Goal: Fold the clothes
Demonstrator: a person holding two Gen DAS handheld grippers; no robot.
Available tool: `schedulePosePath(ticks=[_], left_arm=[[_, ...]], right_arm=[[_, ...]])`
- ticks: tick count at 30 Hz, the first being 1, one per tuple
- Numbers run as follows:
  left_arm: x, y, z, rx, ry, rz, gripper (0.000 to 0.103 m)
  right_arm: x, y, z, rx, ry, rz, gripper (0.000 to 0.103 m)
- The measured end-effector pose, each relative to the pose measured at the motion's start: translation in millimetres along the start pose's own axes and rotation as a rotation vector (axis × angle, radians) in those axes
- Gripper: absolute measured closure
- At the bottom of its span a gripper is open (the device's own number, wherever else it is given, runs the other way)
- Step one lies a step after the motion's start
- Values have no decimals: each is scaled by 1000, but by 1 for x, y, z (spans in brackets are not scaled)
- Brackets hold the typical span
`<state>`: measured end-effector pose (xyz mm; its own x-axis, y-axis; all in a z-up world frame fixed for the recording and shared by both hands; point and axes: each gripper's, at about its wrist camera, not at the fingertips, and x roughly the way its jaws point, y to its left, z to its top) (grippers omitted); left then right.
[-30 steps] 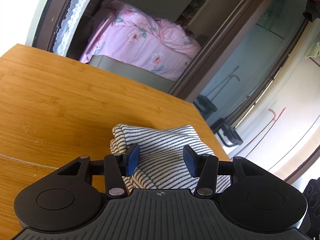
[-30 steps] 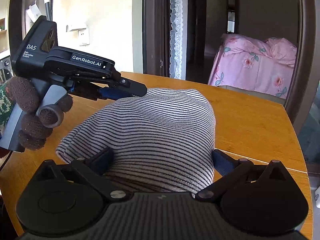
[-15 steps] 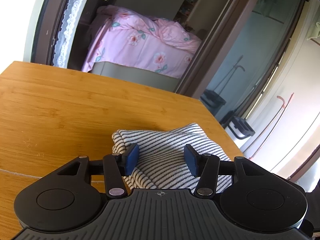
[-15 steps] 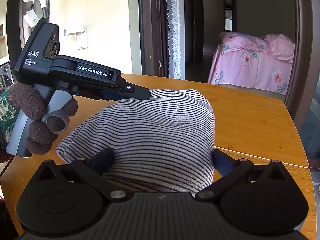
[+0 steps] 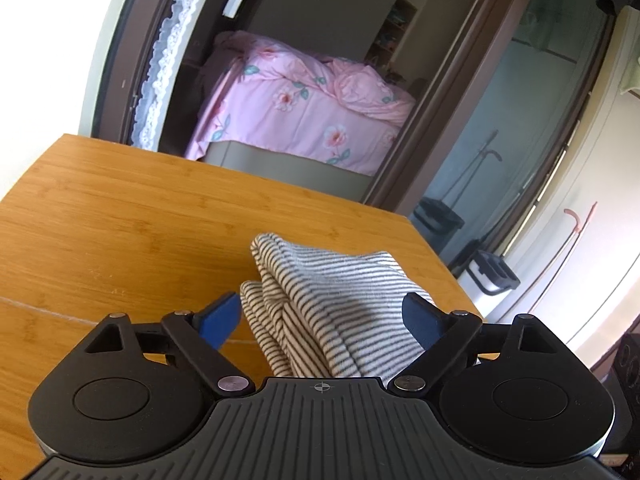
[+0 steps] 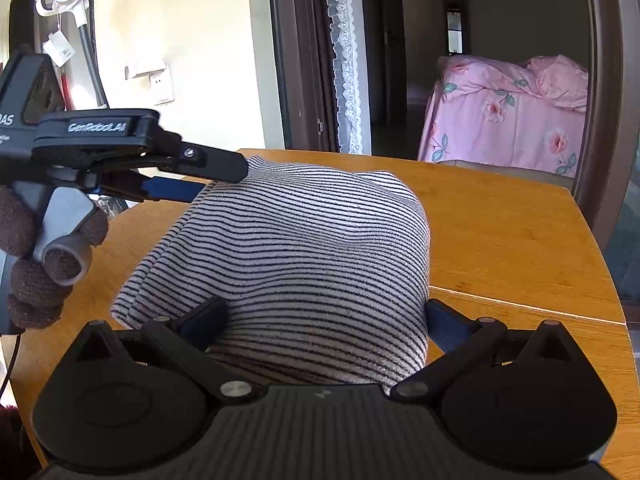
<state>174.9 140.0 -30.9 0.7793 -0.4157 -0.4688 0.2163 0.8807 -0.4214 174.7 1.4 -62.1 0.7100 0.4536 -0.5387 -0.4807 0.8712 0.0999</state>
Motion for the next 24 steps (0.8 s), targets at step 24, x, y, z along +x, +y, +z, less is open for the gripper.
schedulePosePath(ticks=[24], left_arm=[[0,-10,-56,8,167,-97,34]], right_arm=[[-9,-52,1,235,42,86,15]])
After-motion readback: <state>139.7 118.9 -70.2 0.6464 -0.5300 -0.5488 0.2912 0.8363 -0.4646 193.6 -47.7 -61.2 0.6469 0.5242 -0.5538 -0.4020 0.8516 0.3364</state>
